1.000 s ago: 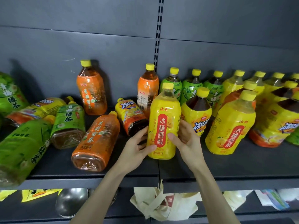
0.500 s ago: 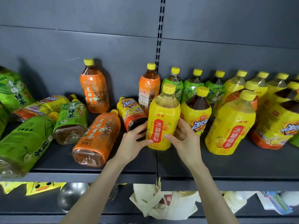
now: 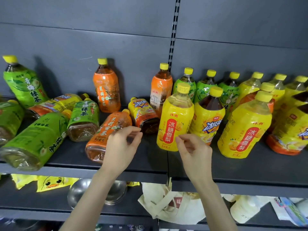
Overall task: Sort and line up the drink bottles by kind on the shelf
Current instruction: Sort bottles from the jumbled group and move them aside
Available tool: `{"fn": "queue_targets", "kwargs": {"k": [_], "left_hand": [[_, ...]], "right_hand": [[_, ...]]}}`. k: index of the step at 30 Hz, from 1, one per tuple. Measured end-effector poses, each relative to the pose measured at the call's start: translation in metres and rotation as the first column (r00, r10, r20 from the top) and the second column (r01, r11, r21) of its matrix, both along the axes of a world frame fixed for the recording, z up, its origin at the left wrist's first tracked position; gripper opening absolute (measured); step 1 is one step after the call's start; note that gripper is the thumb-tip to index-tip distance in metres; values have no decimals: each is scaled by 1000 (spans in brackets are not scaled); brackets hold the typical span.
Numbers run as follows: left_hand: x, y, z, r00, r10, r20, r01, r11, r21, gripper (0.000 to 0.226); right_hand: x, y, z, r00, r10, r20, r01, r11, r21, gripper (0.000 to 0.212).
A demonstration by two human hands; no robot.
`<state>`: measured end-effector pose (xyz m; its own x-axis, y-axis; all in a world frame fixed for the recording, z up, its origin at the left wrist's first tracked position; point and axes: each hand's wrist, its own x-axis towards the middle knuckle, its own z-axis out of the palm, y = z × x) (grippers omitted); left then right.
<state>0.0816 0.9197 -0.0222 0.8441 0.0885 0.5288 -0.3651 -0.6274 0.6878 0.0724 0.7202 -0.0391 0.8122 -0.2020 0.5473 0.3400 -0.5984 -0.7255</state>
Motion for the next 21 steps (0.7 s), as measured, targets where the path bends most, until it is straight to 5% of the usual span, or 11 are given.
{"fn": "queue_targets", "kwargs": {"k": [4,11,21], "left_hand": [[-1,35,7,987,155,31,-154,988,-17,9],[14,98,-5,970,196,-147,-203,979,-35,34],[38,137,-22,854,-61,-517,71,997,0,66]], "right_hand": [[8,34,6,996,86,-32,-84,994,68,8],[30,106,6,979,178,-102,-166,979,118,7],[57,170,-4,888,106,-447,6,971,240,51]]}}
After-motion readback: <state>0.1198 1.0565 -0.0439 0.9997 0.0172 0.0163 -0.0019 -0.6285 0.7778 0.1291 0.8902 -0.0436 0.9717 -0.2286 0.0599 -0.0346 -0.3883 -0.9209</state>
